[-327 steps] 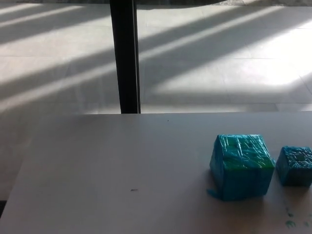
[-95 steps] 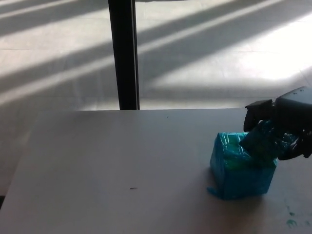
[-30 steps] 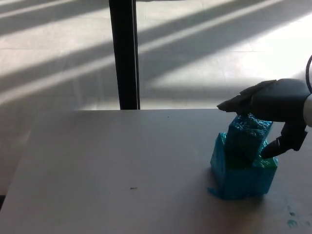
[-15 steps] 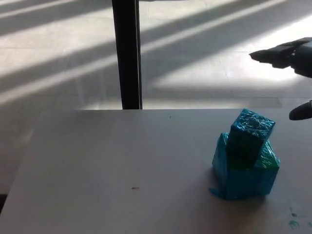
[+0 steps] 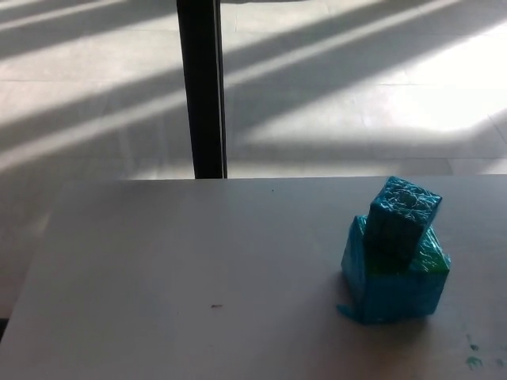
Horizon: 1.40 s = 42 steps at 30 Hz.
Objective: The robot uses its right hand to pick up the small cube kept on the middle on the desk and place it on the bigger cube kept next to it
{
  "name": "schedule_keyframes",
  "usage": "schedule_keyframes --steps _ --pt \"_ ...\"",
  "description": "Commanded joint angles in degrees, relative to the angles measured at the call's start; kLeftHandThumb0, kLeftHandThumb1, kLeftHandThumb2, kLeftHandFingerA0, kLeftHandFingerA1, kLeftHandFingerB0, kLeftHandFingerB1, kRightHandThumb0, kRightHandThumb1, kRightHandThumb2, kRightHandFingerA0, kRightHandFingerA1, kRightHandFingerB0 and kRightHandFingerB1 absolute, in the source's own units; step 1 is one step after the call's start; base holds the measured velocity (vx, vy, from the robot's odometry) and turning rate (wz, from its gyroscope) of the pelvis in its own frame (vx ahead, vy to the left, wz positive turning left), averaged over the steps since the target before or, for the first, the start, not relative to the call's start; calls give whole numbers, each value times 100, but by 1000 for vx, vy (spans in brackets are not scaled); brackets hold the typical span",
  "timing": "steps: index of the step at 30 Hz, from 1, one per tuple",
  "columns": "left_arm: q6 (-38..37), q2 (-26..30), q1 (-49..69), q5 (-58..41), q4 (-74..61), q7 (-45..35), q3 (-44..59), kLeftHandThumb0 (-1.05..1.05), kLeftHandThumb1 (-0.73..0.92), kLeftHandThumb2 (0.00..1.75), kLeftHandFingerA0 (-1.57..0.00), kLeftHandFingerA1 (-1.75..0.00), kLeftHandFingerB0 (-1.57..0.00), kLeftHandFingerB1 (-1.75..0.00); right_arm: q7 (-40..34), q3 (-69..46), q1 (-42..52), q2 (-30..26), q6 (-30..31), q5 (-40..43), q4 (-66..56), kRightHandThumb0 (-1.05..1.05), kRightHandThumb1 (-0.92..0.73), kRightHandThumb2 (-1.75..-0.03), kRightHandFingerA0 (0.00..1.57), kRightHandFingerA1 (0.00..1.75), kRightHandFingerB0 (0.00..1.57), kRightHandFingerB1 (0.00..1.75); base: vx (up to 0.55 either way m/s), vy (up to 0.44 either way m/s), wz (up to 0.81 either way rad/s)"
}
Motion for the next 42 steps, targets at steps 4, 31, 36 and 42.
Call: schedule_keyframes --steps 4,31,36,42 --pt "-102 -18 117 -30 -30 -42 34 -69 72 62 -42 -58 -43 -40 -787 -2010 1763 96 324 1349 908 -83 -50 -81 0 4 0 0 0 0 0" --pt "-117 -69 128 10 -13 46 8 -70 71 62 -46 -54 -48 -39 -2672 -2730 3606 2967 264 1817 2027 -65 -50 -83 14 63 19 51 0 0 0" --pt "-79 -123 247 -1 -203 63 -13 -70 72 63 -44 -56 -44 -39 -2720 -2390 3805 2880 91 1766 2066 -63 -62 -58 14 69 26 47 0 0 0" --pt "-142 -125 347 4 -282 -5 -19 -70 73 63 -45 -58 -45 -42 -2708 -2278 3925 2867 215 2167 1875 -61 -49 -82 15 64 22 54 0 0 0"
